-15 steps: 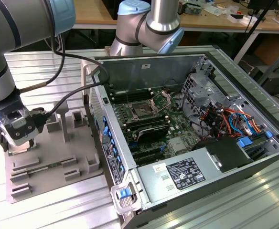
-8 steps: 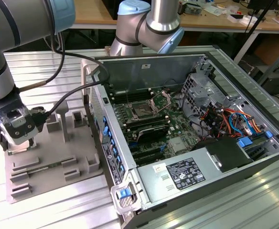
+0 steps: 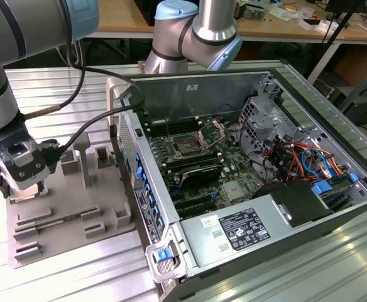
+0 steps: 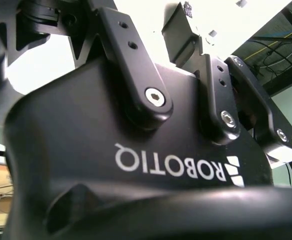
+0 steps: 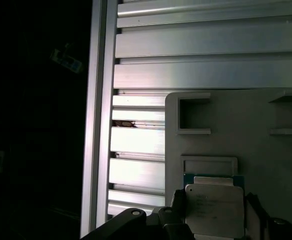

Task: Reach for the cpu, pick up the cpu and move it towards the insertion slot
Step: 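Pick up the cpu and move it towards the insertion slot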

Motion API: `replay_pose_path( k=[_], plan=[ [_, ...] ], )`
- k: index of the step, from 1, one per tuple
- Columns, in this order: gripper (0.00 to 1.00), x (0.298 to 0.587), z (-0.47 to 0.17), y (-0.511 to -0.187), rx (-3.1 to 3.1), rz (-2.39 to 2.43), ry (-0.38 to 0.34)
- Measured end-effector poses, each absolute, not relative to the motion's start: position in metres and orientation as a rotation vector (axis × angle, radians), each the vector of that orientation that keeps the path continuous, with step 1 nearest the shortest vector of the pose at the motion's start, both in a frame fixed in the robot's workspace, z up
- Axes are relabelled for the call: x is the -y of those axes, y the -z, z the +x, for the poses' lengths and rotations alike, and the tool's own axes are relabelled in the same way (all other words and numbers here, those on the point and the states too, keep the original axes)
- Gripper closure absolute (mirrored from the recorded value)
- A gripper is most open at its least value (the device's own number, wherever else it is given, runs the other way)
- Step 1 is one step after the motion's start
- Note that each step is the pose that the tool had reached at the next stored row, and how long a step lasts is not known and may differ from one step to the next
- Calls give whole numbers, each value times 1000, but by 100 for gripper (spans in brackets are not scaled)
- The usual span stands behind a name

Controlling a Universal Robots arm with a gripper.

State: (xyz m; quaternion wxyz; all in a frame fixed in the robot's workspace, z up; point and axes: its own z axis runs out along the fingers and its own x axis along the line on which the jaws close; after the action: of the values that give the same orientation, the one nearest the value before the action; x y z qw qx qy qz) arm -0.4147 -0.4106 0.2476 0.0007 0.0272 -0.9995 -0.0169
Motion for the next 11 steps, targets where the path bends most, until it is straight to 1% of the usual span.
replay_pose_path(
  k=[11],
  plan=[
    [45,411,-415,-253,3139,85,53]
  ],
)
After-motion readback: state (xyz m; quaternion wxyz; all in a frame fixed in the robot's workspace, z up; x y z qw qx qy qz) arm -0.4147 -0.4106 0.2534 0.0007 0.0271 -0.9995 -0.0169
